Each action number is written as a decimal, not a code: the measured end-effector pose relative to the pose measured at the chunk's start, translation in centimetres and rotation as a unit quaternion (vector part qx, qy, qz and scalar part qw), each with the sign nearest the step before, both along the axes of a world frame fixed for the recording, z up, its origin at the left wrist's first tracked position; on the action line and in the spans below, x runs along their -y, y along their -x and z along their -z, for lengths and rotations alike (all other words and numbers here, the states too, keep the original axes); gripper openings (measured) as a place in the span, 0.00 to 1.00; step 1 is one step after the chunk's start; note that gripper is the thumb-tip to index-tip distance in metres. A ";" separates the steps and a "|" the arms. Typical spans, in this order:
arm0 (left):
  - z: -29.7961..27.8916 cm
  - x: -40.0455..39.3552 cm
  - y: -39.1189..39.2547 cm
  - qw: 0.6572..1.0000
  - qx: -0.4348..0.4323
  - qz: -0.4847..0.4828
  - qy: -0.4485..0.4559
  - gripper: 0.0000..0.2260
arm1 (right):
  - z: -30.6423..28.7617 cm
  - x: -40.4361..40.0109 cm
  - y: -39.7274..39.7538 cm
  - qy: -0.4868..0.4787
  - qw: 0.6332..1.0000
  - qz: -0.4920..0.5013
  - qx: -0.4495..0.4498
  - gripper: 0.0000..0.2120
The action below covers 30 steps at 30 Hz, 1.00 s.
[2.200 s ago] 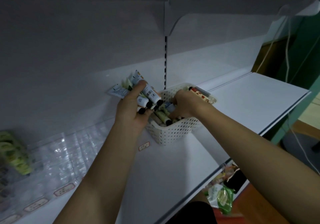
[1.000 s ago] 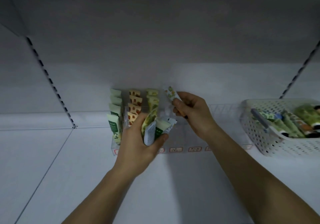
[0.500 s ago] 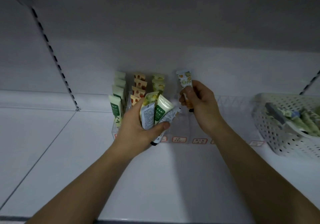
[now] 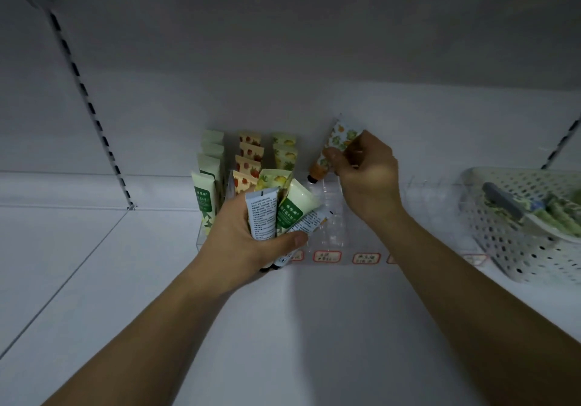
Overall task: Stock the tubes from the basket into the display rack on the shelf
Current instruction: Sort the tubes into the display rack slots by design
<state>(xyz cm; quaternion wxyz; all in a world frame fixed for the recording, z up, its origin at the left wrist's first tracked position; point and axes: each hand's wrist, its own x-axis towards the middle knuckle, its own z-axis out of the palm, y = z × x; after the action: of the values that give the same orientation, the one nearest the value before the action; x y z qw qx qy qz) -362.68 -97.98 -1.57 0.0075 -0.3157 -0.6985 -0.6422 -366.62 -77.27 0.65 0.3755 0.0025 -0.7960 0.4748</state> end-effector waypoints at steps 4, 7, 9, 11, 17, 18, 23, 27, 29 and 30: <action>-0.1 0.0 0.2 1.000 -0.008 -0.005 0.001 0.15 | -1.6 -0.2 0.1 -0.181 0.981 0.031 0.065 0.11; -0.2 0.0 0.2 1.000 -0.019 -0.014 0.004 0.16 | -2.6 0.1 0.5 -0.280 0.953 0.020 0.110 0.11; -0.4 -0.1 0.0 0.999 -0.033 -0.021 0.014 0.16 | -2.5 0.4 0.8 -0.299 0.943 0.014 0.143 0.12; -0.5 -0.1 -0.1 0.999 -0.033 -0.018 0.018 0.16 | -2.0 0.2 1.2 -0.299 0.940 0.020 0.164 0.14; -0.2 -0.4 0.0 0.999 -0.016 -0.040 -0.011 0.15 | 0.0 -0.4 0.3 -0.241 0.966 0.018 0.088 0.14; -0.1 -0.5 0.0 0.999 -0.010 -0.042 -0.019 0.14 | 0.4 -0.1 -0.7 -0.203 0.979 0.012 0.032 0.11; 0.3 -0.8 0.2 0.997 0.004 -0.038 -0.060 0.15 | -1.2 0.2 -4.3 -0.017 0.965 -0.249 0.078 0.06; 0.4 -0.7 0.4 0.997 -0.005 -0.046 -0.058 0.16 | -0.8 0.2 -4.5 -0.051 0.915 -0.358 0.179 0.11; 0.5 -0.6 0.5 0.997 -0.001 -0.032 -0.069 0.14 | -0.6 0.1 -4.3 -0.021 0.914 -0.373 0.161 0.09; 0.5 -0.6 0.5 0.997 0.003 -0.026 -0.073 0.13 | -0.8 0.0 -4.3 0.019 0.909 -0.389 0.147 0.08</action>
<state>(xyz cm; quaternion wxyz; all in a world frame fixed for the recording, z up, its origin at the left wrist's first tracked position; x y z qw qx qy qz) -363.17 -97.41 -2.06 0.0446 -0.2943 -0.6577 -0.6920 -362.31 -77.28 1.41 0.0397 0.2347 -0.7691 0.5931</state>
